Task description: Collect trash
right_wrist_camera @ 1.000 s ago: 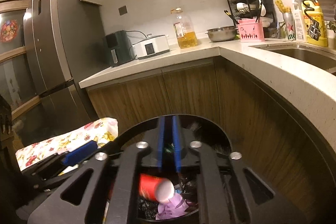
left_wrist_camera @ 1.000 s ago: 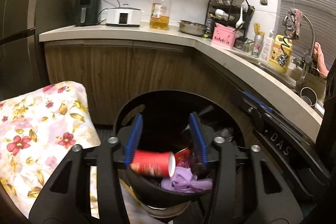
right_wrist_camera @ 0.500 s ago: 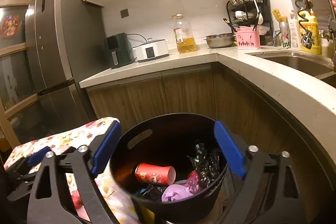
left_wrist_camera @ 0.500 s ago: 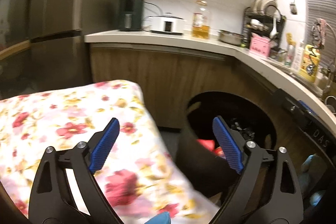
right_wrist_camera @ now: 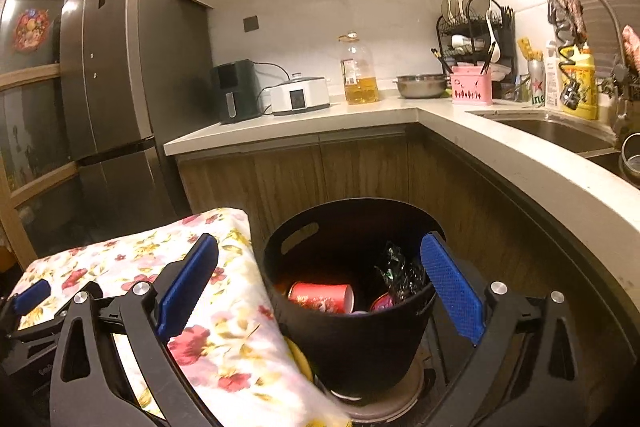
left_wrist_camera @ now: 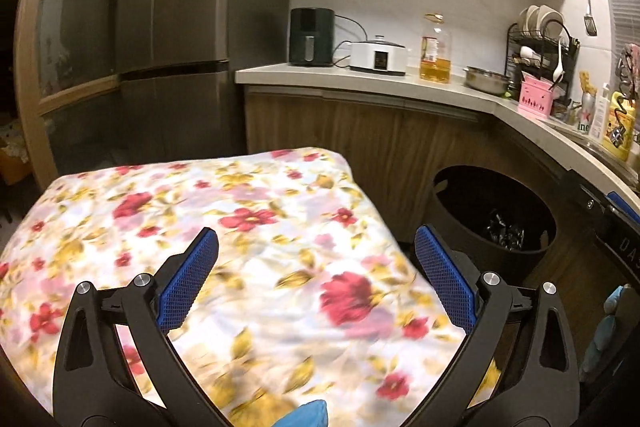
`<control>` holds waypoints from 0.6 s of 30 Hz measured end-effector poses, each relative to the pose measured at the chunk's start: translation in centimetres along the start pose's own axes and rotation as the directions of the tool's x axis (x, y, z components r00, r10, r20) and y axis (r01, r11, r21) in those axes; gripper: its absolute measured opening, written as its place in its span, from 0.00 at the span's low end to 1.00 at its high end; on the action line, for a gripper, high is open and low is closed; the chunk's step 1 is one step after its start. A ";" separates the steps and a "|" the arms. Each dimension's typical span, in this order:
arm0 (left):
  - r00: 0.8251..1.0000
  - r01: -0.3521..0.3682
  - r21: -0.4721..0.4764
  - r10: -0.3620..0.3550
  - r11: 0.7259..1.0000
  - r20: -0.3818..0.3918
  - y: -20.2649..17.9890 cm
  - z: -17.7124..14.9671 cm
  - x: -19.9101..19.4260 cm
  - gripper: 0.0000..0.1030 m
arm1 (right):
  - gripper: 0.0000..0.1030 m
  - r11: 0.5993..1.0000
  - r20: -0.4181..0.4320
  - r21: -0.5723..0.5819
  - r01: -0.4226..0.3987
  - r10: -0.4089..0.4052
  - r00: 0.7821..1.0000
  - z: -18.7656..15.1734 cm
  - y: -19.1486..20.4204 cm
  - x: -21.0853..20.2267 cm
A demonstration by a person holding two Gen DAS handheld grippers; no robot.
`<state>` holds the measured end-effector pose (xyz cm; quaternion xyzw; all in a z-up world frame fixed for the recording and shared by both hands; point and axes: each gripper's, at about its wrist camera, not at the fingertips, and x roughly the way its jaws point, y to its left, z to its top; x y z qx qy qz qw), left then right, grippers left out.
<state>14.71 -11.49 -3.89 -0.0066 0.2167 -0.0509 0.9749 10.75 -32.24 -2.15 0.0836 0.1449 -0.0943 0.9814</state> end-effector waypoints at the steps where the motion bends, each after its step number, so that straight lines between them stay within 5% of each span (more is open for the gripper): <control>1: 1.000 -0.004 0.002 0.004 1.000 0.005 0.4 -0.1 -0.7 0.94 | 0.95 1.000 0.002 -0.004 -0.002 0.002 1.000 -0.3 0.4 -0.7; 18: 0.998 -0.042 -0.048 0.044 0.998 0.043 4.9 -3.0 -9.1 0.94 | 0.95 0.999 -0.040 -0.044 0.017 -0.018 0.999 -2.7 4.5 -9.1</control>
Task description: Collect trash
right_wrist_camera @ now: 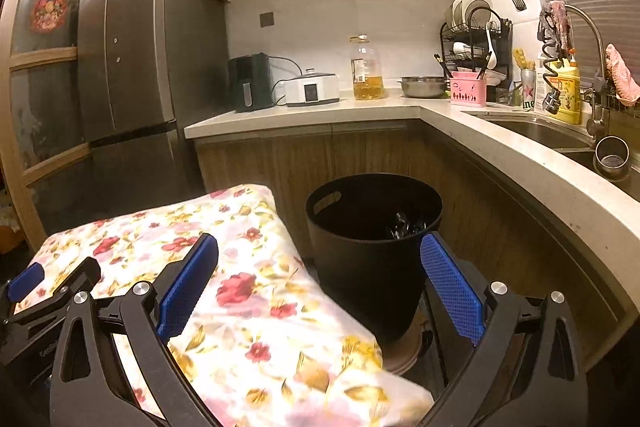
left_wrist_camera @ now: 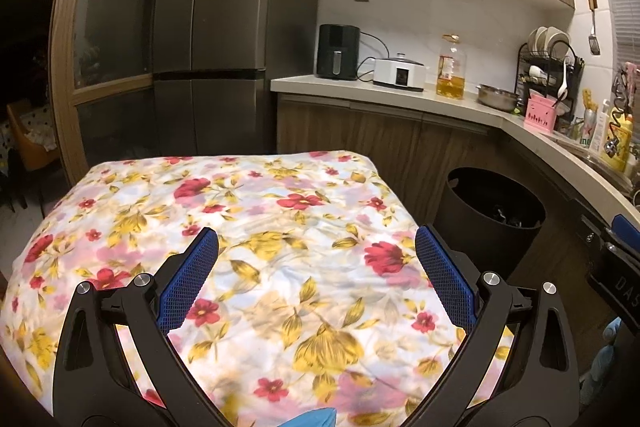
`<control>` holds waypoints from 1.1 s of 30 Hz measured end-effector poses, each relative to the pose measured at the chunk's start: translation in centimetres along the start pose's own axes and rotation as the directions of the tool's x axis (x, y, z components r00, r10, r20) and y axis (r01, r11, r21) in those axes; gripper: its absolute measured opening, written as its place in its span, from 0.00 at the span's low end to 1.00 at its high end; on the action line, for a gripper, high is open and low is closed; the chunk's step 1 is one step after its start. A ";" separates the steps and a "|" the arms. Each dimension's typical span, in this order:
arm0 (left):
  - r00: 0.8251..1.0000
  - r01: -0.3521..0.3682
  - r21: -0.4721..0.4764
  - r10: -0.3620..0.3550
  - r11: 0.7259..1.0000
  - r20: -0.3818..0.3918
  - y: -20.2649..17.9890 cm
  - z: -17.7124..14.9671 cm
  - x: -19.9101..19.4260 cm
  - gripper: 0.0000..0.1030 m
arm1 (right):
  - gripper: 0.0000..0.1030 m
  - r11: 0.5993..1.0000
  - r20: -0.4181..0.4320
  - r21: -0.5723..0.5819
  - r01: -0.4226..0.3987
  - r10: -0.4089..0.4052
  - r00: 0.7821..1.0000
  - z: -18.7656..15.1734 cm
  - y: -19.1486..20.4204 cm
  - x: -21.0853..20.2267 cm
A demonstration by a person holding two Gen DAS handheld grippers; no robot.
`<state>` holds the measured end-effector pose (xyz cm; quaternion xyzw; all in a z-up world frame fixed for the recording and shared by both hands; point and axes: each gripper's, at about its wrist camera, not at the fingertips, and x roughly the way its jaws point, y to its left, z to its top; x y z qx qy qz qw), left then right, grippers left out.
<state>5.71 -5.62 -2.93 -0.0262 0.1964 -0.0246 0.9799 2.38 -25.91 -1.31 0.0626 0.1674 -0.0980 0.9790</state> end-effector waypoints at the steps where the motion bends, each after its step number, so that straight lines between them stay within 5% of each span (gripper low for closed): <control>1: 1.000 -0.002 0.001 0.002 1.000 0.005 0.2 -0.1 -0.5 0.94 | 0.94 1.000 -0.002 -0.005 0.002 -0.002 1.000 -0.1 0.1 -0.2; 33: 1.000 0.003 -0.020 -0.002 1.000 0.027 3.1 -0.7 -4.1 0.94 | 0.94 0.998 0.022 -0.051 -0.030 0.031 0.999 -1.1 2.8 -4.2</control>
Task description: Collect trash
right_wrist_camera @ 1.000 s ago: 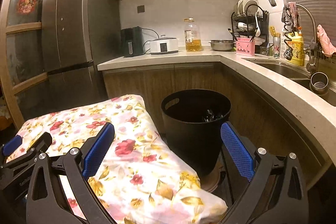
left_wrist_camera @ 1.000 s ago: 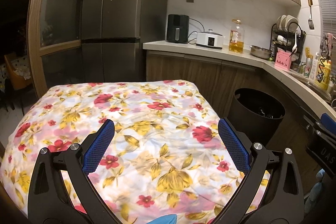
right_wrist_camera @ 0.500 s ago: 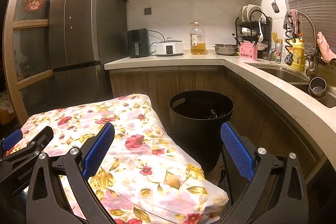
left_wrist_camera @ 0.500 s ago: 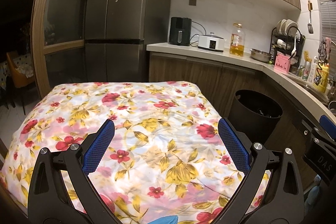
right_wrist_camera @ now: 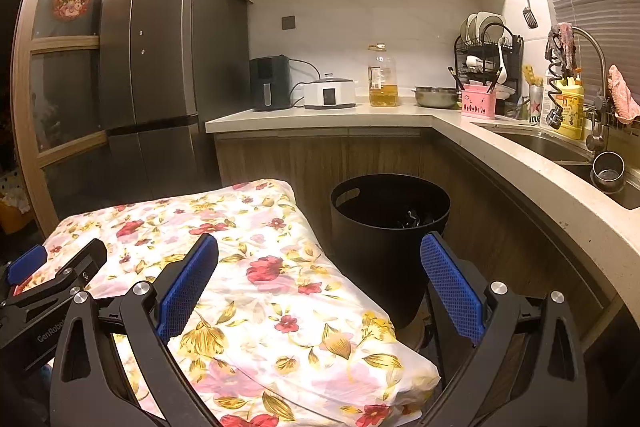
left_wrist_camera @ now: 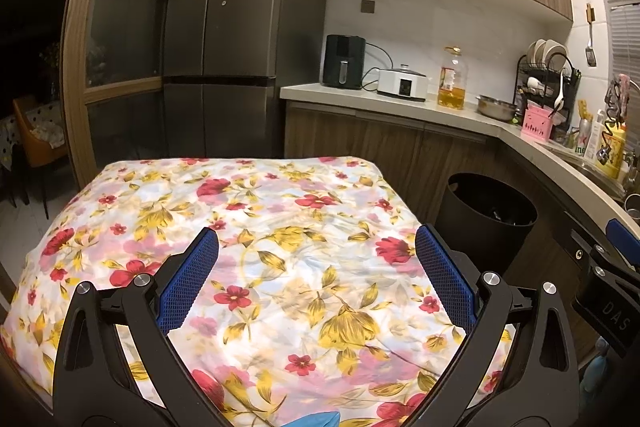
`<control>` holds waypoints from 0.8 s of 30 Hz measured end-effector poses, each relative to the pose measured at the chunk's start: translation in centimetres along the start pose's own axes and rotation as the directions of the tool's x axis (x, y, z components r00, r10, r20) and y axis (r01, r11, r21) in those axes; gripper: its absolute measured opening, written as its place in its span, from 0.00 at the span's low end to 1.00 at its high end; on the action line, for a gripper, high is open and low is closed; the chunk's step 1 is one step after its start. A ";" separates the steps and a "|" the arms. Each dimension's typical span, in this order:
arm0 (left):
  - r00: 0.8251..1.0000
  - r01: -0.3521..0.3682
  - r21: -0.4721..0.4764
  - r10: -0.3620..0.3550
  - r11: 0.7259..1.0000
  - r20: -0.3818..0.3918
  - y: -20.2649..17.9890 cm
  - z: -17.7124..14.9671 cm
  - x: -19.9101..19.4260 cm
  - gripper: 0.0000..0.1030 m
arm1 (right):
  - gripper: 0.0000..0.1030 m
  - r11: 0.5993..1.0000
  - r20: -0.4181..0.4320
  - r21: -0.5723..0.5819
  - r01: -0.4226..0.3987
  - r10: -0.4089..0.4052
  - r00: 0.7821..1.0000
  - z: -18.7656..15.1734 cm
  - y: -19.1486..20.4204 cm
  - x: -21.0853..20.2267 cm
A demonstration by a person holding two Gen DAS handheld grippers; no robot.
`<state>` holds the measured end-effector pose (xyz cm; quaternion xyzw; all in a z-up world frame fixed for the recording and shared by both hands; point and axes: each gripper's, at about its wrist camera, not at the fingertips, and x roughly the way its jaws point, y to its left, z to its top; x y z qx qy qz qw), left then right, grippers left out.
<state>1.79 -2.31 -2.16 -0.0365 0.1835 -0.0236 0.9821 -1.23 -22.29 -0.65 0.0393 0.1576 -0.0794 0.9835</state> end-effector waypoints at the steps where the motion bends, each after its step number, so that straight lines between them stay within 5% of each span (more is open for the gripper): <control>1: 1.000 0.001 -0.001 -0.001 1.000 0.000 0.0 0.0 0.0 0.94 | 0.94 1.000 0.001 0.000 0.001 -0.001 1.000 0.0 0.0 0.0; 24: 1.000 0.004 0.003 -0.004 1.000 0.005 -0.2 0.2 -0.4 0.94 | 0.94 1.000 0.006 0.006 -0.004 0.004 1.000 0.3 0.1 -0.2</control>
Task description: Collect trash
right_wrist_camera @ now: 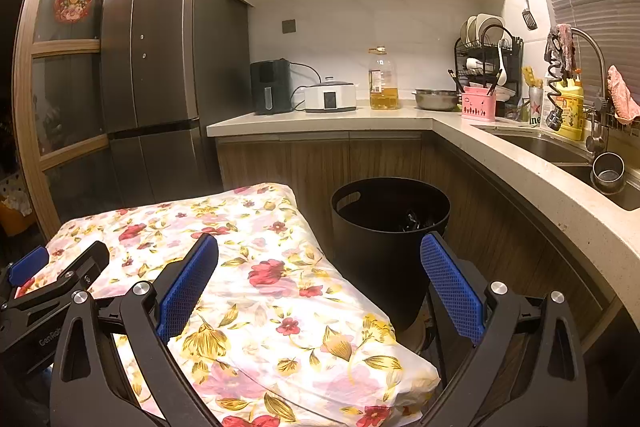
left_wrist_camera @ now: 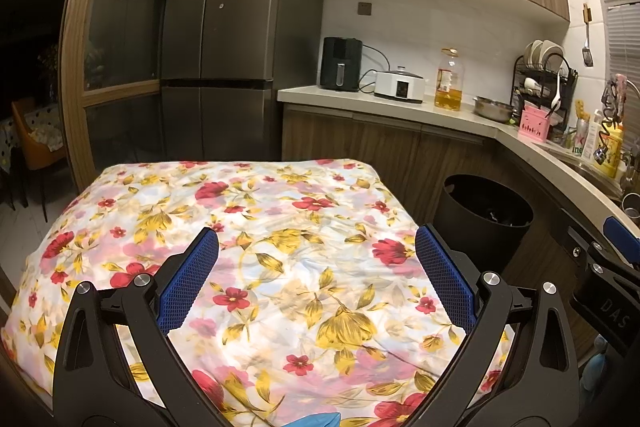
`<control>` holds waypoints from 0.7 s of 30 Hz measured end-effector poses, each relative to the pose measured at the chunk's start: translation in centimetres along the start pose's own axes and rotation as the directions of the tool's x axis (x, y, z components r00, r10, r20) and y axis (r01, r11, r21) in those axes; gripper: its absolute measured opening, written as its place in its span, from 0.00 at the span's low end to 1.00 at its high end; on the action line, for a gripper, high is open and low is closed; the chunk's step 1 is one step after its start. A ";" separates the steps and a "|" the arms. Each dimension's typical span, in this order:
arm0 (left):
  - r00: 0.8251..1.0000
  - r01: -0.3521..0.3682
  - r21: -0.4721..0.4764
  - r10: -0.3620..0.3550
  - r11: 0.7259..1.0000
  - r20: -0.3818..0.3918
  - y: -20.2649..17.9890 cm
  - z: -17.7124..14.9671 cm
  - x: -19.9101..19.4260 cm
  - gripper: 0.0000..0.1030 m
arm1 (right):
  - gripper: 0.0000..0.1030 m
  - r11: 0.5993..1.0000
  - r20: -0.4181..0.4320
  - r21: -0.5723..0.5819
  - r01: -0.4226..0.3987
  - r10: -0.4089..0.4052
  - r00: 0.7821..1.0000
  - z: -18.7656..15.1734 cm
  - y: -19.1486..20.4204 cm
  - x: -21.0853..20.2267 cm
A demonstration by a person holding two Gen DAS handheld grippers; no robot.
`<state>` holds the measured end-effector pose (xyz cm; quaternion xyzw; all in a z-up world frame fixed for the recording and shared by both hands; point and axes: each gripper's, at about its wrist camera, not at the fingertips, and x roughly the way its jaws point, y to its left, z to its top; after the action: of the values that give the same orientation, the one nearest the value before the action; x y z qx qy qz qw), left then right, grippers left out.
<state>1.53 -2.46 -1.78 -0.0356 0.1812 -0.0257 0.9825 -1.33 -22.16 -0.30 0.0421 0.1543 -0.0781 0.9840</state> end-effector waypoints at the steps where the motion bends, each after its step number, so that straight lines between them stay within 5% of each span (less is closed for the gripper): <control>1: 1.000 0.000 0.000 0.000 1.000 0.000 0.0 0.0 0.0 0.94 | 0.95 1.000 0.000 0.000 -0.001 0.001 1.000 0.0 0.0 0.0; 21: 1.000 0.000 0.001 0.000 1.000 -0.001 -0.1 0.0 -0.1 0.94 | 0.94 1.000 0.003 0.001 -0.001 0.001 1.000 0.0 0.2 -0.2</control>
<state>1.46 -2.51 -1.70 -0.0352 0.1815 -0.0259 0.9824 -1.47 -21.94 -0.25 0.0426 0.1530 -0.0777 0.9842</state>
